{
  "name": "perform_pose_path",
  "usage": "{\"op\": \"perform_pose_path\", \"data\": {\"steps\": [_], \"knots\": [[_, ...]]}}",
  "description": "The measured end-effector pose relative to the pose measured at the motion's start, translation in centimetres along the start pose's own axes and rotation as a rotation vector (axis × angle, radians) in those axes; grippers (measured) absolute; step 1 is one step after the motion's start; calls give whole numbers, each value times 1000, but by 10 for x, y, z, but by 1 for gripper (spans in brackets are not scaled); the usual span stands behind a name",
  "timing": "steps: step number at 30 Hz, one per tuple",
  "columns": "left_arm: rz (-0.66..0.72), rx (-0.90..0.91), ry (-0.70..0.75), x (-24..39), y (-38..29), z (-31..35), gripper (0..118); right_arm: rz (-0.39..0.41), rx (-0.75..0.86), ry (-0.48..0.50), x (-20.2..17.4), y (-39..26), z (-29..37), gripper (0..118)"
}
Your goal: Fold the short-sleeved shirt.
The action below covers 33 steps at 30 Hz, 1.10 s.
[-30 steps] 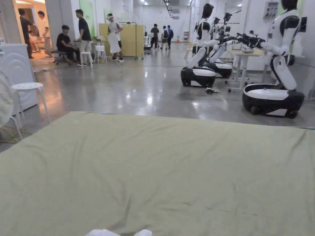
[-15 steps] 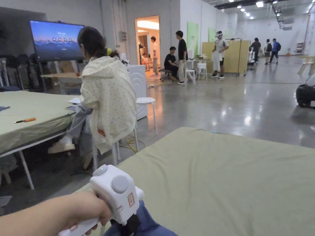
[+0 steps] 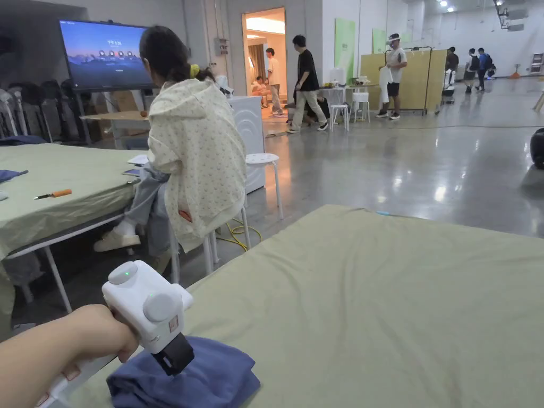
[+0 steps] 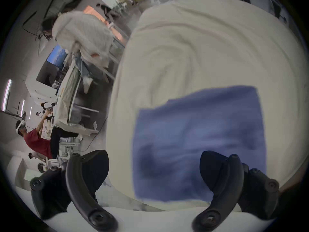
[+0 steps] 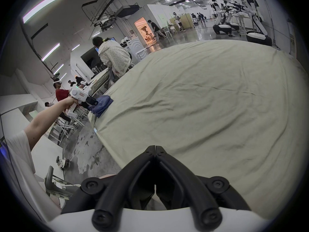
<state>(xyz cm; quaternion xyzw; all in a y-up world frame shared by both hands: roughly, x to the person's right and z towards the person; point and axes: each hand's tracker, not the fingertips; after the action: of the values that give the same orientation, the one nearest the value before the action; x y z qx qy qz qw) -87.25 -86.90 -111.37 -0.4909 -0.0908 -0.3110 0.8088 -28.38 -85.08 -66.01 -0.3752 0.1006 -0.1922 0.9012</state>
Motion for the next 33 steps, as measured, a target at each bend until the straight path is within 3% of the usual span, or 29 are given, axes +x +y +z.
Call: {"op": "perform_pose_path", "data": {"steps": [3,5,7,8,9,10,11,12,14,16,22,24,28,33], "knots": [[214,249,-8,3,-24,59,109,30,12,22,0,6,-1,0],[304,477,21,30,-49,98,109,43,36,27,0,9,3,0],[390,581,50,66,-71,139,107,51,61,27,3,11,10,0],[403,613,-4,83,-76,156,94,58,76,27,9,10,16,0],[416,680,-76,101,-81,175,71,67,89,29,9,10,23,0],[400,714,-176,121,-80,192,41,78,105,25,9,10,30,0],[397,741,-182,139,-80,206,6,87,122,16,8,9,37,0],[392,771,-224,160,-78,219,0,102,133,0,5,8,47,0],[431,878,-293,198,-76,242,0,142,156,-53,1,3,66,0],[324,854,-364,238,-68,261,0,164,189,-71,-2,-5,93,0],[249,941,-452,336,-54,304,0,191,355,-282,-3,-30,152,0],[210,955,-461,357,-51,316,0,212,440,-312,3,-37,164,0],[168,1027,-429,381,-52,342,0,210,533,-499,6,-41,174,0],[159,1068,-416,393,-62,356,0,126,646,-622,9,-42,182,0]]}}
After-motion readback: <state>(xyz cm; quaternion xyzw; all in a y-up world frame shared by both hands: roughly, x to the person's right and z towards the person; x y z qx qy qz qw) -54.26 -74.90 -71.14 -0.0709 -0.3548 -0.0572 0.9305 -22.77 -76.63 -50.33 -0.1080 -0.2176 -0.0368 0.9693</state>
